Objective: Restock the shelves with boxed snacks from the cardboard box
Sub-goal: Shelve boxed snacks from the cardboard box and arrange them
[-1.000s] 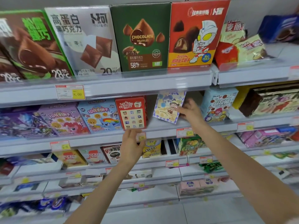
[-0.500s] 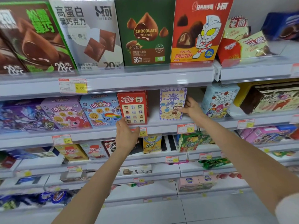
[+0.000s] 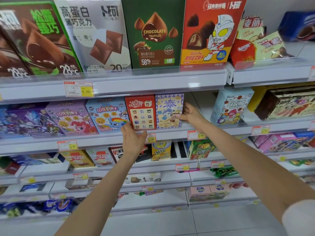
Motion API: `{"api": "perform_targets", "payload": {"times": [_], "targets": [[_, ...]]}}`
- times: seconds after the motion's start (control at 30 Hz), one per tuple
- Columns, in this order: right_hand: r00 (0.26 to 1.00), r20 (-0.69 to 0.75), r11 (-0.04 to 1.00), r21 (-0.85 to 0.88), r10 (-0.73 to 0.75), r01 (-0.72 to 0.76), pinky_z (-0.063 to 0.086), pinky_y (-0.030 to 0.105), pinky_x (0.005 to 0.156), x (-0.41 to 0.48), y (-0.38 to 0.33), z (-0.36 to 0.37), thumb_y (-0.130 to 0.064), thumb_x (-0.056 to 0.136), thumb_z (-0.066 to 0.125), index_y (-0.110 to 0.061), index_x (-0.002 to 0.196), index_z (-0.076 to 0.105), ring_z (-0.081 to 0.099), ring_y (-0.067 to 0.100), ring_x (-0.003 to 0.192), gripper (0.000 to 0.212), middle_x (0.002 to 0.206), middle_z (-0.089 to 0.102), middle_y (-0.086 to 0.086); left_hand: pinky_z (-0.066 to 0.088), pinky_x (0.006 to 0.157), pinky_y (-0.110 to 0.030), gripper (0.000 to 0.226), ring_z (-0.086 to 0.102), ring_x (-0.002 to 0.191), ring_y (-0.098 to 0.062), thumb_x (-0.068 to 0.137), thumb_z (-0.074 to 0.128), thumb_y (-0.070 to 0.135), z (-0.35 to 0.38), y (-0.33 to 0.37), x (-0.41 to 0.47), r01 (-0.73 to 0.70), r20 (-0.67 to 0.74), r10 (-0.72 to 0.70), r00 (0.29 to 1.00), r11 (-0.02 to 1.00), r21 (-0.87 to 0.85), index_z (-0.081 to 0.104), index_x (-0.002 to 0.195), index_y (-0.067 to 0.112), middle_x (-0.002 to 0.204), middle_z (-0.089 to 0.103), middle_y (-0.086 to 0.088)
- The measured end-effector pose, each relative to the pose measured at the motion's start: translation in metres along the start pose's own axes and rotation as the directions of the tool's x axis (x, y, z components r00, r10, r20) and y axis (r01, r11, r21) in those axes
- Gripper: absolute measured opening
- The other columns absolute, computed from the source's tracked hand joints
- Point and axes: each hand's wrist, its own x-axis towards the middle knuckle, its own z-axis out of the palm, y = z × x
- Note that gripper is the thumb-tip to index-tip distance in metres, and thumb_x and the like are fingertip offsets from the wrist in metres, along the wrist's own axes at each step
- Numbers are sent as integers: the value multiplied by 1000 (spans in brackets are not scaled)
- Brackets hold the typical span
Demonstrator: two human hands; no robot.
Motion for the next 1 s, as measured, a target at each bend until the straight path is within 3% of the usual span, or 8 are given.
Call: {"api": "perform_targets", "payload": {"times": [0.27,0.43,0.63,0.87,1.0], "targets": [[1000,1,1000,-10,-3,3,45,36,97,0,2,-7,9,83,61,-10,132,43,52,19,115,56,127,56,9,51,83,-44,63,55,109,-28,85,63,20,0,-3,0,-40,48,41,998,999,-31,28,136,6,131,31,-11],[1000,-2,999,-43,-8,8,40,42,105,0,5,-10,8,82,62,-9,132,43,49,23,124,57,130,54,9,50,83,-38,60,53,110,-28,86,62,16,-1,-5,-4,-65,40,67,997,997,-47,30,135,6,133,33,-12],[1000,-2,998,-53,-24,24,41,41,105,-4,6,-8,6,83,61,-9,136,40,47,23,125,59,135,51,10,42,68,-30,55,54,106,-29,87,60,14,-1,-7,-15,-123,-53,127,990,989,84,32,134,3,135,33,-14],[1000,8,997,-73,-11,12,41,37,104,-1,5,-4,6,85,60,-8,139,37,45,21,128,60,139,48,10,49,80,-40,59,50,115,-28,88,59,17,-3,-8,-12,-89,-12,90,996,993,72,28,138,6,138,34,-11],[1000,-9,996,-88,-29,28,44,32,98,-2,6,0,6,84,61,-8,138,39,51,15,118,60,135,52,9,51,82,-40,59,51,115,-27,88,60,18,-6,-11,-12,-101,-3,101,995,993,63,30,137,6,138,34,-11]]}}
